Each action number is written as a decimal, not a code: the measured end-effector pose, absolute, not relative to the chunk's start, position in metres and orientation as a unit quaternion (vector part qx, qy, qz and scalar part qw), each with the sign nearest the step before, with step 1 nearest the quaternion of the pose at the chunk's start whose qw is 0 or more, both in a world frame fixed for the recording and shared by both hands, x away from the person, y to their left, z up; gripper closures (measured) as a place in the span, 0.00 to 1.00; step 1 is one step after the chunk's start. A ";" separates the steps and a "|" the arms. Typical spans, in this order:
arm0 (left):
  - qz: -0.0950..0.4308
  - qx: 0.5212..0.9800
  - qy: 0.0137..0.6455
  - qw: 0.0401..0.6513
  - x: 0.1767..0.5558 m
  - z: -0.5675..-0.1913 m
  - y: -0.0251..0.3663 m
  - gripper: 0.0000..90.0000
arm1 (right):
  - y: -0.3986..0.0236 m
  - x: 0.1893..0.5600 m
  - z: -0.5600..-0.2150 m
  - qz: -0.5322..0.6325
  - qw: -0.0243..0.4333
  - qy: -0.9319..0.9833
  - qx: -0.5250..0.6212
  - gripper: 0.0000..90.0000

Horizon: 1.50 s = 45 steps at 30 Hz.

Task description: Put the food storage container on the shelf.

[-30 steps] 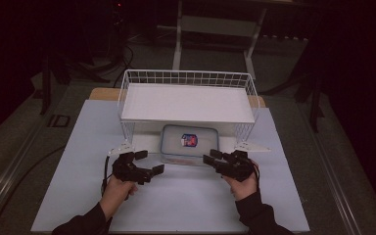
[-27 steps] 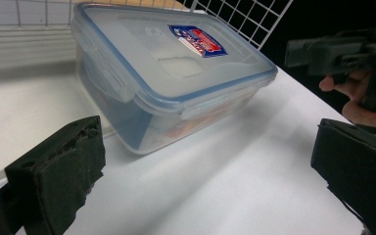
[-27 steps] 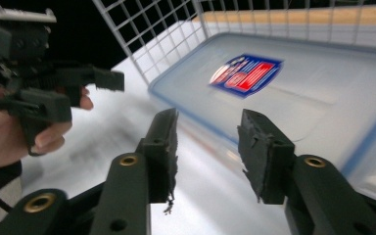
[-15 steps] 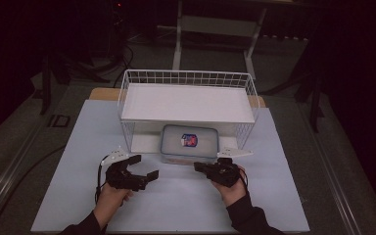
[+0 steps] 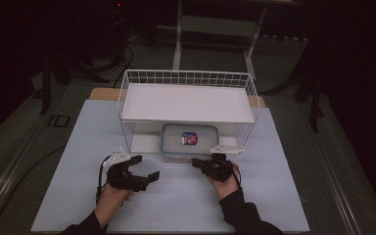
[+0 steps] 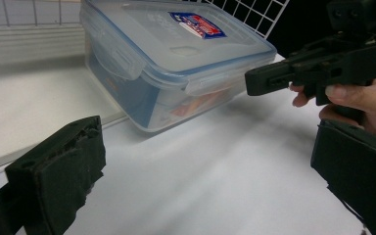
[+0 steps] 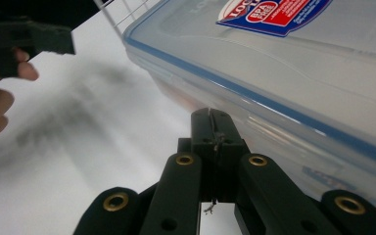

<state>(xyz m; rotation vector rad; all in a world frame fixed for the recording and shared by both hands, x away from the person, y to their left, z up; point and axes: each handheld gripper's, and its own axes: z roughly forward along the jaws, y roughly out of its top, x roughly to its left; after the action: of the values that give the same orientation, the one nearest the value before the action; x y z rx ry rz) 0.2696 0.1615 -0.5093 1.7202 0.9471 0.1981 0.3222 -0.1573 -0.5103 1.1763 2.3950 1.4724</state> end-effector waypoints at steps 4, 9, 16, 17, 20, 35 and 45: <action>0.088 0.728 0.402 0.548 0.270 -0.509 0.162 0.00 | -0.156 0.330 -0.511 0.481 0.057 0.782 0.392 1.00; 0.091 0.730 0.401 0.546 0.271 -0.509 0.162 0.00 | -0.152 0.341 -0.514 0.485 0.055 0.775 0.402 1.00; 0.097 0.730 0.400 0.546 0.271 -0.510 0.163 0.00 | -0.142 0.354 -0.519 0.484 0.059 0.771 0.410 1.00; 0.098 0.730 0.401 0.545 0.271 -0.510 0.163 0.00 | -0.142 0.356 -0.519 0.485 0.059 0.770 0.411 1.00; 0.101 0.731 0.400 0.543 0.270 -0.510 0.164 0.00 | -0.138 0.361 -0.520 0.483 0.062 0.771 0.410 1.00; 0.108 0.736 0.390 0.543 0.268 -0.509 0.163 0.00 | -0.136 0.386 -0.519 0.488 0.069 0.754 0.434 1.00; 0.112 0.737 0.386 0.543 0.268 -0.508 0.163 0.00 | -0.129 0.378 -0.520 0.486 0.064 0.768 0.412 0.97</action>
<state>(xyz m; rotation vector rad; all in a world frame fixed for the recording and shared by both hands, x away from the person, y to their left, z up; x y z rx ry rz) 0.2678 0.1630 -0.5084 1.7511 0.9168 0.2666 0.3782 -0.1285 -0.5200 1.2439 2.3186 1.4688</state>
